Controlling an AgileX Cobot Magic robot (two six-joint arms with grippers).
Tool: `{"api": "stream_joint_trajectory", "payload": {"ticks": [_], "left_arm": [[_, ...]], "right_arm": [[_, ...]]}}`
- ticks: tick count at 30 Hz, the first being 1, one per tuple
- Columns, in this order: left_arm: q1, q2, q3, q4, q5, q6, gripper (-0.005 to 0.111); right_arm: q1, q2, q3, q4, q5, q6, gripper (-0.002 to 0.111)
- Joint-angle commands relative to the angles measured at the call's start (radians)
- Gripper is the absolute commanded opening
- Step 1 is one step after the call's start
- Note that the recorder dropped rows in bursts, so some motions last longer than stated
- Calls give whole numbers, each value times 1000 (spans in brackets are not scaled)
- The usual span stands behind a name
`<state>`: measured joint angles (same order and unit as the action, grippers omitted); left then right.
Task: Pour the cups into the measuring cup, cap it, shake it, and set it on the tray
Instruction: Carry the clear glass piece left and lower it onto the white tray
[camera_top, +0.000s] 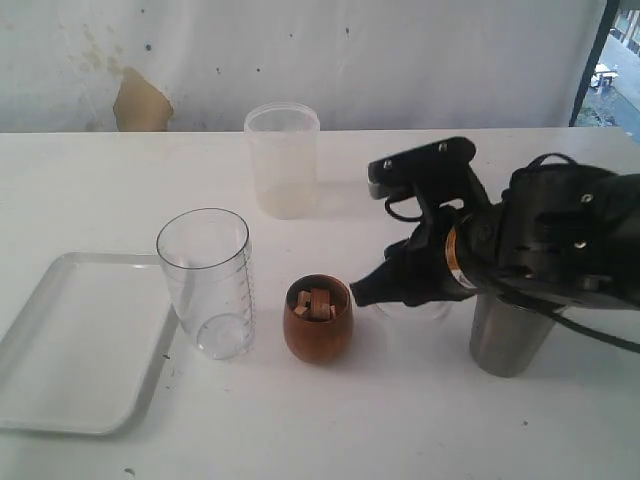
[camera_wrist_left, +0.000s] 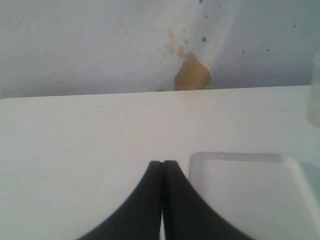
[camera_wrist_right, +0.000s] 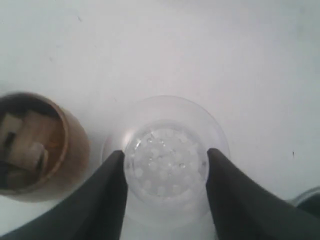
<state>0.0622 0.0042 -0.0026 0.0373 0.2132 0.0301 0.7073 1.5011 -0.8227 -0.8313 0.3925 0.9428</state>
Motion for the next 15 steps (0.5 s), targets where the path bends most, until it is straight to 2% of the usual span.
{"api": "stream_joint_trajectory", "payload": {"ticks": [1, 9, 15], "left_arm": [[-5, -4, 3, -7, -5, 0, 0], [-5, -4, 3, -7, -5, 0, 0], [-5, -4, 3, -7, -5, 0, 0]], "right_arm": [[1, -70, -34, -17, -84, 1, 0], [5, -135, -83, -15, -303, -8, 0], [107, -143, -98, -15, -392, -8, 0]]}}
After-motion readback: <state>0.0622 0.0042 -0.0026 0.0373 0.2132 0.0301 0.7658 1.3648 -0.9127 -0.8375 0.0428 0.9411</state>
